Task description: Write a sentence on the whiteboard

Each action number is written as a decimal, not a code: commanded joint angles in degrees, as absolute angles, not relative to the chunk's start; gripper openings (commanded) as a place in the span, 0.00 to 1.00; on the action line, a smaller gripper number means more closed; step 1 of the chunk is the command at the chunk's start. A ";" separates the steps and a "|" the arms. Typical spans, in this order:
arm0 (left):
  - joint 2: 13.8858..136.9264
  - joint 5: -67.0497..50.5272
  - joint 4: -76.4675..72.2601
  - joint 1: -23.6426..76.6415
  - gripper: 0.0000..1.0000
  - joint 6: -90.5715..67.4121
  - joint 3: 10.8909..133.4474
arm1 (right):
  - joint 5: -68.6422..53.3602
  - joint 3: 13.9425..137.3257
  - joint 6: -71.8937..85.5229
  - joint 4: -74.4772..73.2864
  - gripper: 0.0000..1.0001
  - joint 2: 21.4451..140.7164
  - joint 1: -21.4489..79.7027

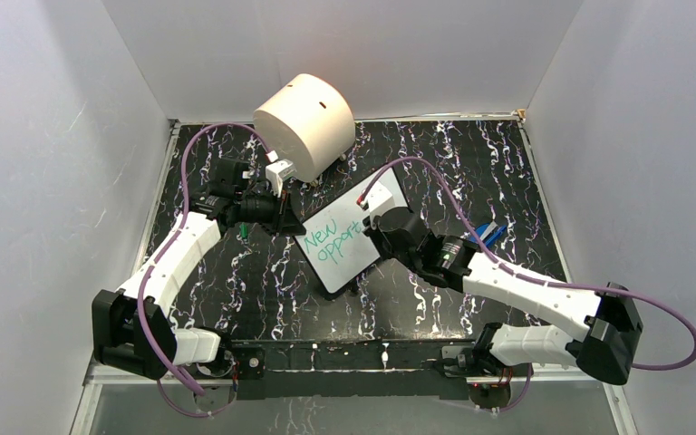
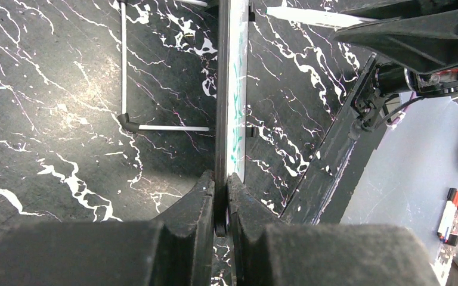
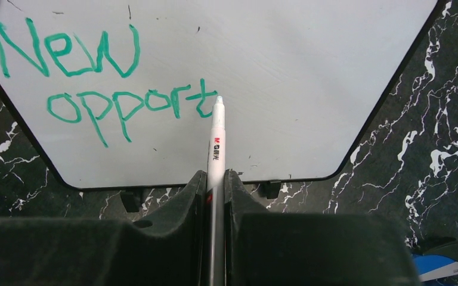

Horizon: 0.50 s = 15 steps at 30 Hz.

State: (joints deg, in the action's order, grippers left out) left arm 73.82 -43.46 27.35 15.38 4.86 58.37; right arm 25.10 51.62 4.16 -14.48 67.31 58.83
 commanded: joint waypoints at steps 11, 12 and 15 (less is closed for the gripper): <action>77.24 -31.68 33.97 15.33 0.00 8.84 65.90 | 25.01 51.50 2.82 -12.39 0.00 64.31 58.54; 77.72 -31.18 34.46 15.34 0.00 9.14 66.94 | 25.00 51.58 2.74 -12.27 0.00 64.31 58.54; 79.01 -29.57 35.51 15.37 0.00 9.83 68.84 | 25.04 51.55 2.69 -12.34 0.00 64.26 58.58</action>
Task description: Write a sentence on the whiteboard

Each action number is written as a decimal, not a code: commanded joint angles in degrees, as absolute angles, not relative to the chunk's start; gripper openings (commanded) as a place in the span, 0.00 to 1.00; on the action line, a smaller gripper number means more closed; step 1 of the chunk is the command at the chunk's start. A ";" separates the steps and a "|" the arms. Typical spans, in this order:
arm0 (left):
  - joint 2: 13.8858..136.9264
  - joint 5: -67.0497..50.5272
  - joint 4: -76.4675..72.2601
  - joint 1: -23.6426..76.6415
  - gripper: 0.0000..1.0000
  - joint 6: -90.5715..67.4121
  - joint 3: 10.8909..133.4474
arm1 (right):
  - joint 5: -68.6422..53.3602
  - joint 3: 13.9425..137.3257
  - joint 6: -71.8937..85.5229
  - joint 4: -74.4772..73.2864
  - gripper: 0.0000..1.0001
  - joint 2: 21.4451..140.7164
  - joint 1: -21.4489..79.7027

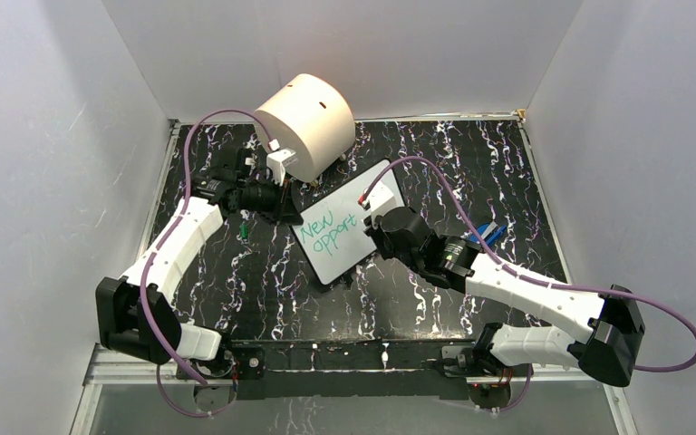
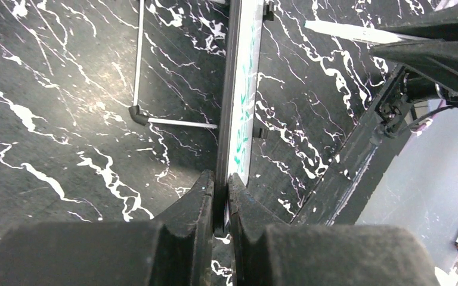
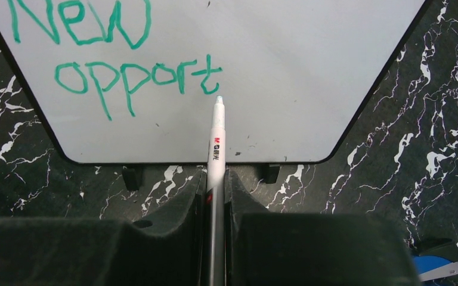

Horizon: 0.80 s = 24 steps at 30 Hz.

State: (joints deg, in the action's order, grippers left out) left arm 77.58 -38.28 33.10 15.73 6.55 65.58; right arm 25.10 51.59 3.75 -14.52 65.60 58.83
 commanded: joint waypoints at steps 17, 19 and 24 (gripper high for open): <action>74.70 -26.63 34.87 15.31 0.43 6.12 71.17 | 26.41 50.00 2.40 -11.70 0.00 62.32 58.58; 74.62 -25.64 34.44 15.33 0.56 4.59 72.14 | 26.38 50.07 2.25 -11.68 0.00 62.31 58.61; 76.10 -25.54 33.07 16.31 0.65 2.07 74.48 | 27.20 50.03 1.80 -11.28 0.00 62.30 58.58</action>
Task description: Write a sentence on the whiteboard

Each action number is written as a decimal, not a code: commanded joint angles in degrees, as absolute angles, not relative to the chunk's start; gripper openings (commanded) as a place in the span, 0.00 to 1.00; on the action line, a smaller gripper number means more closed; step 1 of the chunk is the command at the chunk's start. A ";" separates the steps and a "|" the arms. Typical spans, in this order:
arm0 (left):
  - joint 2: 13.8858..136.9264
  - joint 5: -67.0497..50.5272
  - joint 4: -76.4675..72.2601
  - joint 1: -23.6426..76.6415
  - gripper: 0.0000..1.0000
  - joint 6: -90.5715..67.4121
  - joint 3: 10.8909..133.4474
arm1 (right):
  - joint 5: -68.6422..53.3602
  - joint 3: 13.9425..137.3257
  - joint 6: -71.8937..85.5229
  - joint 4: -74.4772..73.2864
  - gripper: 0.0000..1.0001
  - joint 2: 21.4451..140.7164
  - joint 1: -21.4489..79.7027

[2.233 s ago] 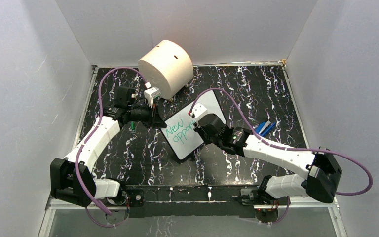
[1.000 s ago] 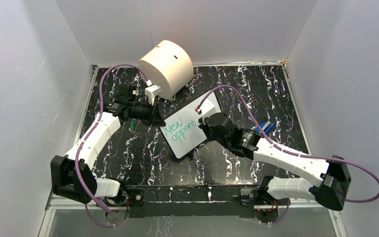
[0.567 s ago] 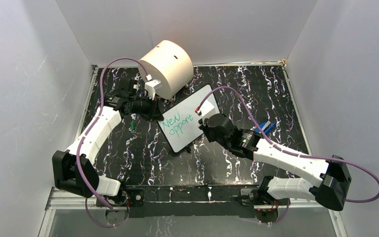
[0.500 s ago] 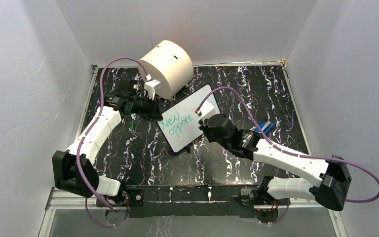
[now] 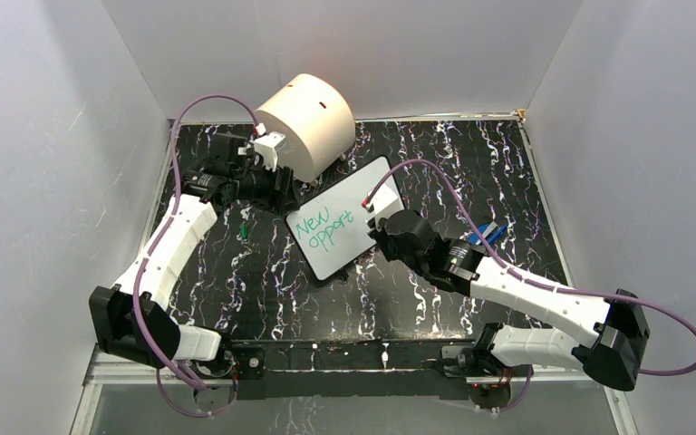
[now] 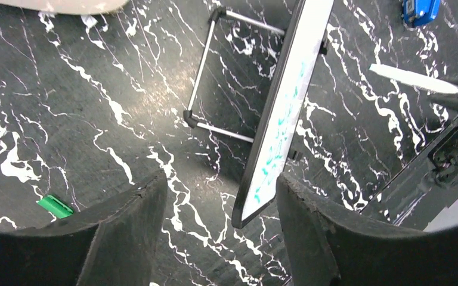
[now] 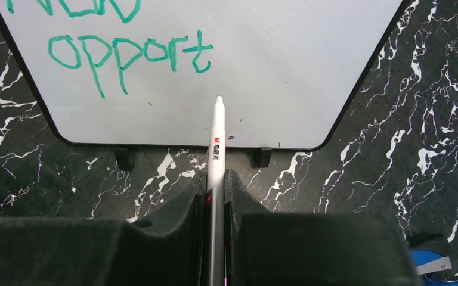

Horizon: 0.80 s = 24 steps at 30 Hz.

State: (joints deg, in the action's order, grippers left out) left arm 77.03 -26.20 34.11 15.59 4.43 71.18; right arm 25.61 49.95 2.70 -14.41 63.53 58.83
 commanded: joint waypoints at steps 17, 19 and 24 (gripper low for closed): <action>97.32 -36.34 34.07 21.22 0.56 4.04 92.12 | 28.77 50.93 1.49 -11.25 0.00 62.40 58.61; 98.53 -37.90 34.31 21.35 0.53 4.33 93.14 | 28.91 51.06 1.32 -11.34 0.00 62.51 58.57; 101.06 -42.58 34.99 21.64 0.42 5.35 94.60 | 29.20 51.52 1.10 -11.49 0.00 63.31 58.58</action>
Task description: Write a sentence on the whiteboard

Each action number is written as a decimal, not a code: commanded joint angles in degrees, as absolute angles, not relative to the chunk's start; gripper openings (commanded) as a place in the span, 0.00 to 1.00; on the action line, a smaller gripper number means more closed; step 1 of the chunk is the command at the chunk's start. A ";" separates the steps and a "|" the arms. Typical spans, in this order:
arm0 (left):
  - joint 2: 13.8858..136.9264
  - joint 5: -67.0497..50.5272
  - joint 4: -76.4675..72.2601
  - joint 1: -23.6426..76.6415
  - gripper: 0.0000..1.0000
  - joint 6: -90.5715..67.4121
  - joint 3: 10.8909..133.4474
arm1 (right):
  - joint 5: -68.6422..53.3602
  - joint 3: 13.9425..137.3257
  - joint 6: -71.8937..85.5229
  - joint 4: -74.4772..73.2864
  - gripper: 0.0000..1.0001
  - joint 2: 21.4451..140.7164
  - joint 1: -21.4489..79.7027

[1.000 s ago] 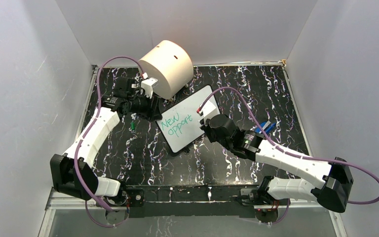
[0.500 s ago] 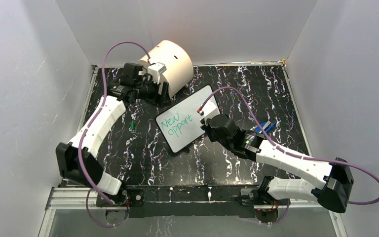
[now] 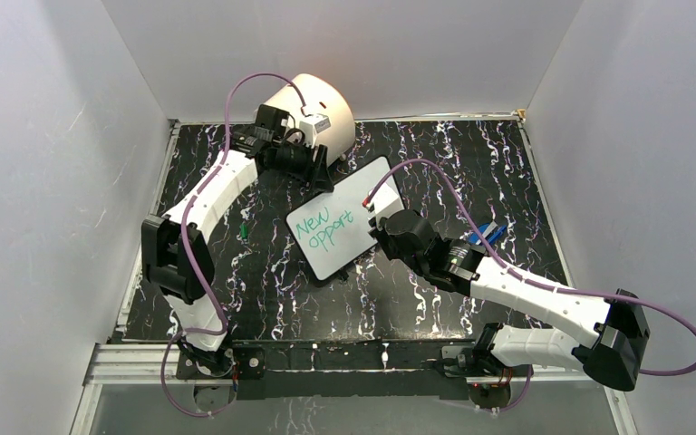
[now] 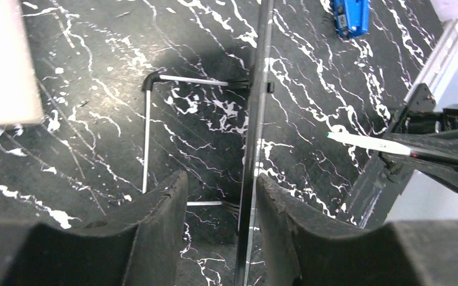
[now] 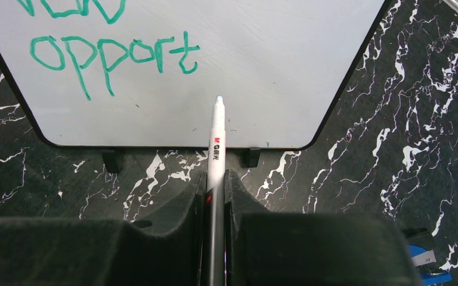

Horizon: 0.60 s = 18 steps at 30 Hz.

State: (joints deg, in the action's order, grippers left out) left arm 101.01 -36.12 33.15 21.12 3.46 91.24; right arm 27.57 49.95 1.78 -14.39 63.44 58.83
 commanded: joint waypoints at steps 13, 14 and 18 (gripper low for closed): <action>103.06 -47.16 42.87 21.68 0.11 12.84 96.09 | 27.92 52.63 0.70 -11.73 0.00 64.42 58.57; 103.09 -47.19 43.27 21.65 0.09 13.25 96.18 | 27.87 52.69 0.70 -11.77 0.00 64.42 58.54; 103.33 -47.17 45.31 21.63 0.01 14.82 96.80 | 27.26 52.27 0.92 -11.40 0.00 64.51 58.54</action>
State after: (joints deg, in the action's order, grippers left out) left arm 103.26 -44.45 40.82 21.39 11.46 94.65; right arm 27.83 50.04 1.28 -14.44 64.55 58.83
